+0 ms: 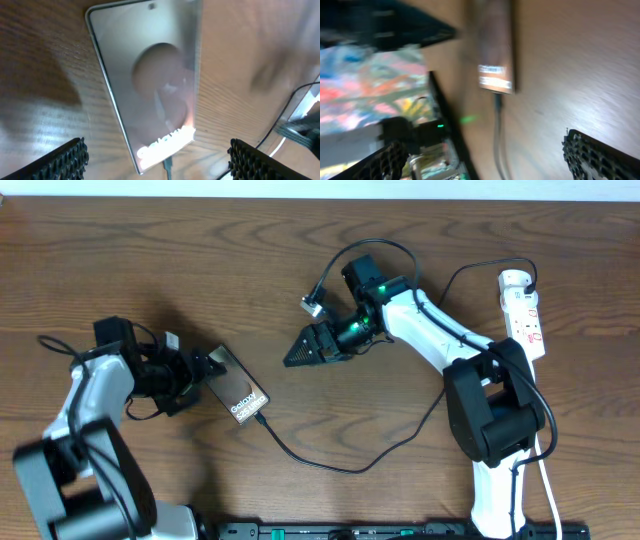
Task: Plug charger to phone and switch on socket
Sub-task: 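Move the right gripper toward the white power strip at top right, then position the right gripper over the orange switch beside the charger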
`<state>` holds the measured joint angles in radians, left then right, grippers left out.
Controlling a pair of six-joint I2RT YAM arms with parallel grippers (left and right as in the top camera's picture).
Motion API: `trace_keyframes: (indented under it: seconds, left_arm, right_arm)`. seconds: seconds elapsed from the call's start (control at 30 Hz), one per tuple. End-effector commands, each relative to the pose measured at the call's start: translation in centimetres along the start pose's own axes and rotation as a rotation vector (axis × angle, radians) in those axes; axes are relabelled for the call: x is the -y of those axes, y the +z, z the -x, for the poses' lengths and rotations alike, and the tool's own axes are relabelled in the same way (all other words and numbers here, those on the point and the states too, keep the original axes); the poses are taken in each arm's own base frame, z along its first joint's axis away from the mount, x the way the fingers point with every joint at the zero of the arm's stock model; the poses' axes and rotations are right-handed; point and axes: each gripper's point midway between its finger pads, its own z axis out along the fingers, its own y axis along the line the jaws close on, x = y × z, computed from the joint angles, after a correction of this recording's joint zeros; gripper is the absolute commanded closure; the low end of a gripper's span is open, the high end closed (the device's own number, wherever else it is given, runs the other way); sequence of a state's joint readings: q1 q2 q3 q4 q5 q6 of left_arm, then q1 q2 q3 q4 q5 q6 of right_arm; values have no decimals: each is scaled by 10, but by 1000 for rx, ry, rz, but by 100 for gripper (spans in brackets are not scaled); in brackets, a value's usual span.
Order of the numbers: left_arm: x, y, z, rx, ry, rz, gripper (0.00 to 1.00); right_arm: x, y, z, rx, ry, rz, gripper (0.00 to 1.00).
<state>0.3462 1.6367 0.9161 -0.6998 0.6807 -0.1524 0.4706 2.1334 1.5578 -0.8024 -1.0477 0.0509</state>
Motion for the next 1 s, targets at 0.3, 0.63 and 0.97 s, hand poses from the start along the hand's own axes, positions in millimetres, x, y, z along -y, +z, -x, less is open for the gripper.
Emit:
trace_keyframes:
  seconds: [0.3,0.63,0.97]
  left_arm:
    - [68,-103,-19,362,265,-65,11]
    - [78,-121,-32,427,329,-73,10]
    - [70,-110,-30,374,304,-57,11]
  right_arm:
    - [92,-154,-17,199,330,-544,1]
    - [21,-357,-49,769,354,-831,1]
    - [4,-511,-131,1239,539,-1239,1]
